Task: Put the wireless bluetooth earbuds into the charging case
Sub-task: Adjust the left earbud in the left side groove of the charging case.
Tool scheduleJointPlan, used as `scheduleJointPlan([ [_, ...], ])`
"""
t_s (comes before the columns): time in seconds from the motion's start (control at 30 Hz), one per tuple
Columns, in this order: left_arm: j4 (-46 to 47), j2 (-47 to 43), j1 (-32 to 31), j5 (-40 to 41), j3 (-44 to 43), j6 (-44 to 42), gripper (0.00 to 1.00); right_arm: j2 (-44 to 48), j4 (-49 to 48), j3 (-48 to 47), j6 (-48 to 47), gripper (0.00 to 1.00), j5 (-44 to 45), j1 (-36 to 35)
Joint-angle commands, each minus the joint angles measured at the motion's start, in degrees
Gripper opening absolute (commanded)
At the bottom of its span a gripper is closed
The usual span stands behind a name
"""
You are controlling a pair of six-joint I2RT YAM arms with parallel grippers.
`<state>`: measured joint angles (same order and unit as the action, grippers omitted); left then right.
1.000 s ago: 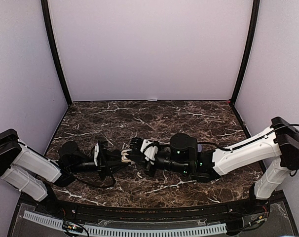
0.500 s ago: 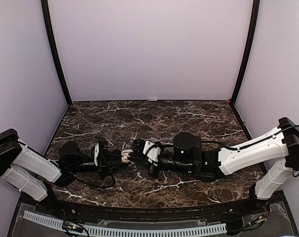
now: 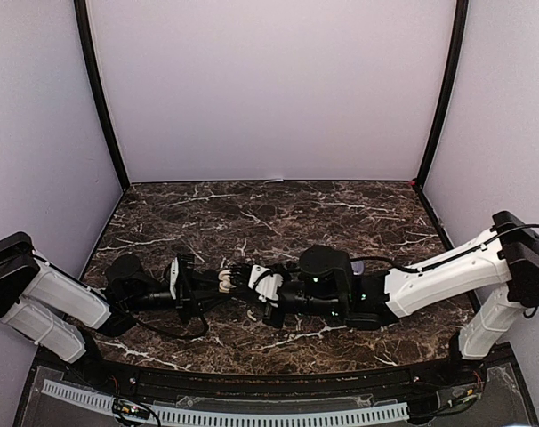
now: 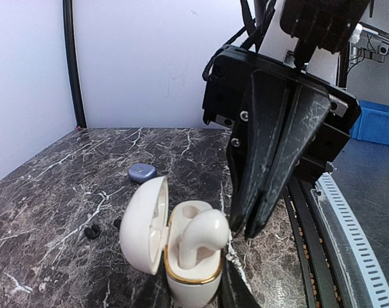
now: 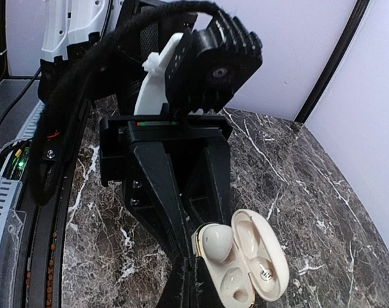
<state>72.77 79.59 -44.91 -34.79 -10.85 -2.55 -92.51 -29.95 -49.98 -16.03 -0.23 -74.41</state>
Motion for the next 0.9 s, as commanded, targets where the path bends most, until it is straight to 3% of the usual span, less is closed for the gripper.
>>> scheduleJointPlan([
  [0.0, 1.58, -0.01, -0.27, -0.09, -0.05, 0.0, 0.07, -1.38, -0.7, -1.91, -0.87, 0.0, 0.0, -0.61],
  [0.87, 1.24, -0.14, -0.67, -1.31, 0.25, -2.52, 0.07, -2.35, -0.86, -3.59, -2.77, 0.0, 1.03, -0.36],
])
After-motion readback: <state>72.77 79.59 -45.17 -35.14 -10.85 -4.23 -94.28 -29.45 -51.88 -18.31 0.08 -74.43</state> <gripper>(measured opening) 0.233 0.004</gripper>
